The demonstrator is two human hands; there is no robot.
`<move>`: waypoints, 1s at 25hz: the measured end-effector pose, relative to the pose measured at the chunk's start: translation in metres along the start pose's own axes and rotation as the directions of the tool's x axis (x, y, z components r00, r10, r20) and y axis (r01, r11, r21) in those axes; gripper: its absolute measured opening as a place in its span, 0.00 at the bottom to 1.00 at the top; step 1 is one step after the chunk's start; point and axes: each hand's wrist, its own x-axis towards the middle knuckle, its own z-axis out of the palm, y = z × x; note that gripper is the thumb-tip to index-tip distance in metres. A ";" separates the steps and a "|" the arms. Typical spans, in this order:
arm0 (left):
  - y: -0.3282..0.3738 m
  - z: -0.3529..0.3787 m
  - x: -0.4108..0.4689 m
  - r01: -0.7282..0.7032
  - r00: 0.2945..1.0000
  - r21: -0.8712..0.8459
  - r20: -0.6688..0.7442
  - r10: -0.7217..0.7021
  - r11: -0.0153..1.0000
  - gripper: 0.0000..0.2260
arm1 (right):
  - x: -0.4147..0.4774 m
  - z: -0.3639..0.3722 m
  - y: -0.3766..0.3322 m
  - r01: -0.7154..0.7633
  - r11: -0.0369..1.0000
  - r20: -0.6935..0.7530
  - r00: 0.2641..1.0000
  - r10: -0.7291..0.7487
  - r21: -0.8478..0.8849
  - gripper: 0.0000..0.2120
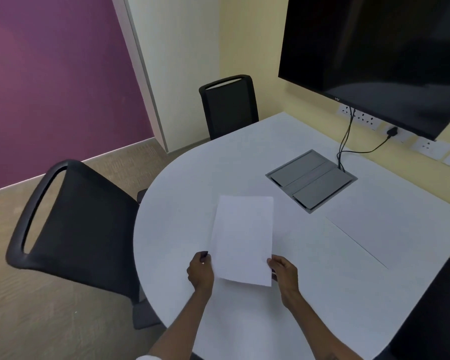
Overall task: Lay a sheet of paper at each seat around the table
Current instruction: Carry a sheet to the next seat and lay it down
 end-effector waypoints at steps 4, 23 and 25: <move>-0.010 -0.050 0.004 -0.062 0.998 -0.002 -0.019 0.062 0.998 0.08 | -0.028 0.025 0.013 -0.019 0.998 0.074 0.997 0.023 -0.056 0.09; 0.067 -0.100 0.233 -0.258 0.957 0.440 0.240 0.164 0.860 0.09 | 0.003 0.229 0.036 -0.190 0.954 -0.171 0.957 0.233 0.232 0.04; 0.071 -0.094 0.259 -0.284 0.944 0.458 0.286 0.163 0.842 0.09 | 0.009 0.252 0.039 -0.206 0.946 -0.213 0.941 0.262 0.252 0.04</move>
